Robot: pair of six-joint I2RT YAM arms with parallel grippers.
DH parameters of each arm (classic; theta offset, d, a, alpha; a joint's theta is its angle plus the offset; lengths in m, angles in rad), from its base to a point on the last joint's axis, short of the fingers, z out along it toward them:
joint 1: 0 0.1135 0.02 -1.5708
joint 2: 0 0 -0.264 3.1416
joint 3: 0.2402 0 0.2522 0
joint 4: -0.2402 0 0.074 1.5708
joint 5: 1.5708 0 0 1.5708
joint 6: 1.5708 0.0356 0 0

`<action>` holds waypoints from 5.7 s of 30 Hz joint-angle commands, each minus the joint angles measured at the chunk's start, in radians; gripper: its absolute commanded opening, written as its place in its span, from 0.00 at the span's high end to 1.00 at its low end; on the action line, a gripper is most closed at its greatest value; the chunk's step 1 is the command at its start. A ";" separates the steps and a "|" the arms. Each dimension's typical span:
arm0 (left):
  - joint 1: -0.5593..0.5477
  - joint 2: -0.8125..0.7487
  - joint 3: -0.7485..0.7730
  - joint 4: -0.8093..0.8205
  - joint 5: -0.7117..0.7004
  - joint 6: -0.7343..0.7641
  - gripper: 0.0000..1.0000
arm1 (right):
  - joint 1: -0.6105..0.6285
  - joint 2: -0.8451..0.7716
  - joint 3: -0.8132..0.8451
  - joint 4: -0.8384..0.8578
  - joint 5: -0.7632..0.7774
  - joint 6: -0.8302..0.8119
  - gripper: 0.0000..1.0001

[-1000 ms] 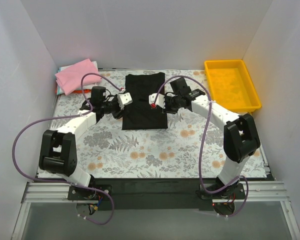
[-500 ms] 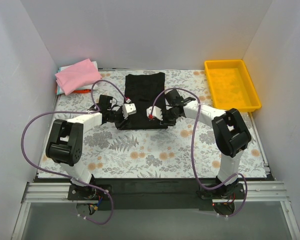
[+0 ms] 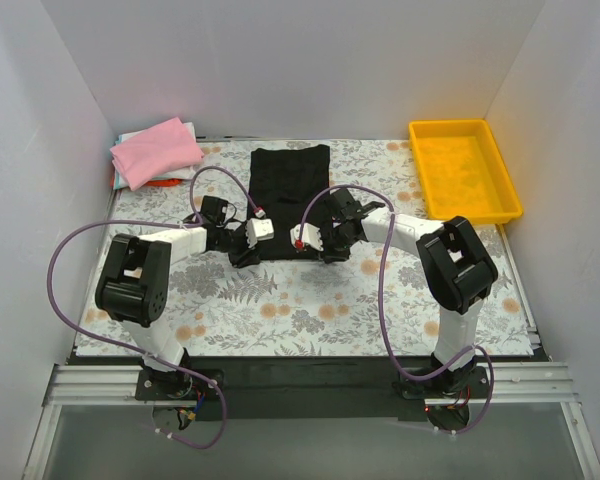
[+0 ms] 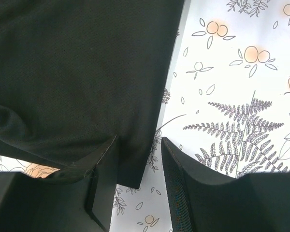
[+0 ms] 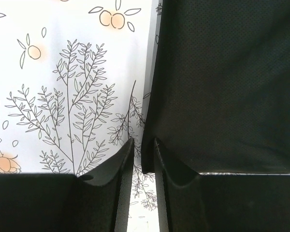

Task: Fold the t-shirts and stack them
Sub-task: Fold the tshirt

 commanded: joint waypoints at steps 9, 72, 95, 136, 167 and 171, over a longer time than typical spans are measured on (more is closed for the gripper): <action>0.015 -0.059 -0.042 -0.055 -0.064 0.055 0.67 | -0.003 0.021 -0.037 0.015 0.043 0.006 0.99; 0.055 0.093 0.390 -0.155 -0.052 -0.069 1.00 | -0.144 0.169 0.532 -0.378 -0.011 -0.157 0.99; 0.074 -0.042 0.397 -0.331 -0.035 -0.064 1.00 | -0.112 0.042 0.540 -0.363 -0.066 -0.086 0.99; 0.106 0.489 0.858 -0.213 -0.070 -0.283 0.79 | -0.171 0.445 0.784 -0.125 0.191 0.012 0.97; 0.104 0.186 0.214 0.243 0.496 -1.626 0.19 | -0.152 0.126 0.019 0.624 -0.671 1.666 0.02; 0.132 0.294 0.210 0.275 0.462 -1.668 0.19 | -0.204 0.223 0.000 0.619 -0.639 1.656 0.02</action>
